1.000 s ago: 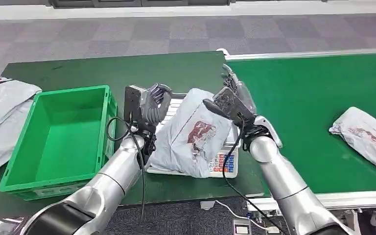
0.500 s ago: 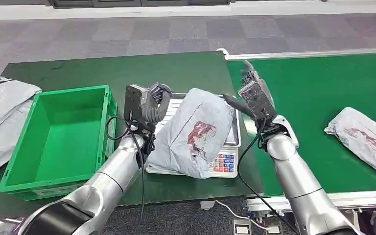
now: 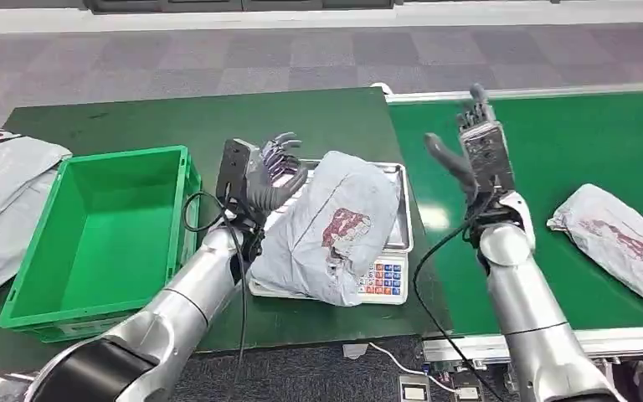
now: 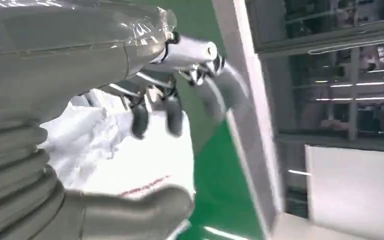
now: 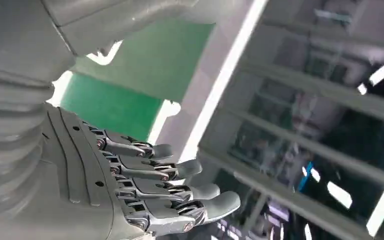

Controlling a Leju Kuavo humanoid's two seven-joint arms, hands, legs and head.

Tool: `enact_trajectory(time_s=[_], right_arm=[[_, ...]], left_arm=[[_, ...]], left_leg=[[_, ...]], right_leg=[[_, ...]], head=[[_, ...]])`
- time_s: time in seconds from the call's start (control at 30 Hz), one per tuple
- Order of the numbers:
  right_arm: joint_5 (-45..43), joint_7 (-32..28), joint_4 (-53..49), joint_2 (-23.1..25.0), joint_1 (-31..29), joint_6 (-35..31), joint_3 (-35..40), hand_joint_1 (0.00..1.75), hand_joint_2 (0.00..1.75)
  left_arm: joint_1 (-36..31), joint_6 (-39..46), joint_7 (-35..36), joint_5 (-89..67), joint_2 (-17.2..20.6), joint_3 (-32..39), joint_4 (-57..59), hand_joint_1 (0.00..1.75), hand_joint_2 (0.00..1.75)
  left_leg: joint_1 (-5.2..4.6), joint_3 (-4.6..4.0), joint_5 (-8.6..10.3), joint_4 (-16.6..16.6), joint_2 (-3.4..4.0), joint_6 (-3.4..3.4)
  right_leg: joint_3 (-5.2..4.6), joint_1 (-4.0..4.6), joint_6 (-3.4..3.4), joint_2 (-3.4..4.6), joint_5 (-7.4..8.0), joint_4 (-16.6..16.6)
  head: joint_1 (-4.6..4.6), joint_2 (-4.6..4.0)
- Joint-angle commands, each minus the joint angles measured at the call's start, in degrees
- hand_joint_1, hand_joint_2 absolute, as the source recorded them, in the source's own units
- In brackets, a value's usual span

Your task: Moved the parcel from conveyor to table for the left to box.

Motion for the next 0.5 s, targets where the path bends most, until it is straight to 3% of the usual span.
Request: enact_trajectory(time_s=[0.03, 0.5], right_arm=[[-0.48, -1.22, 1.61, -1.97, -0.7, -0.45, -8.47, 0.0, 1.75], [0.02, -0.37, 0.5, -2.1, -0.31, -0.92, -8.93, 0.0, 1.75]], left_arm=[[-8.16, -1.5, 10.69, -15.36, 3.71, -18.08, 3.98, 0.0, 1.75], [-7.88, -1.9, 11.17, -17.28, 3.79, -19.72, 3.36, 0.0, 1.75]], left_leg=[[0.05, 0.02, -0.03, 0.02, -0.13, -0.01], [0.02, 0.09, -0.05, -0.02, 0.07, -0.01]], right_leg=[[0.09, 0.05, -0.02, -0.14, -0.05, -0.02], [0.07, 0.03, -0.02, 0.07, -0.02, -0.03]], head=[[0.0, 0.0], [0.0, 0.0]])
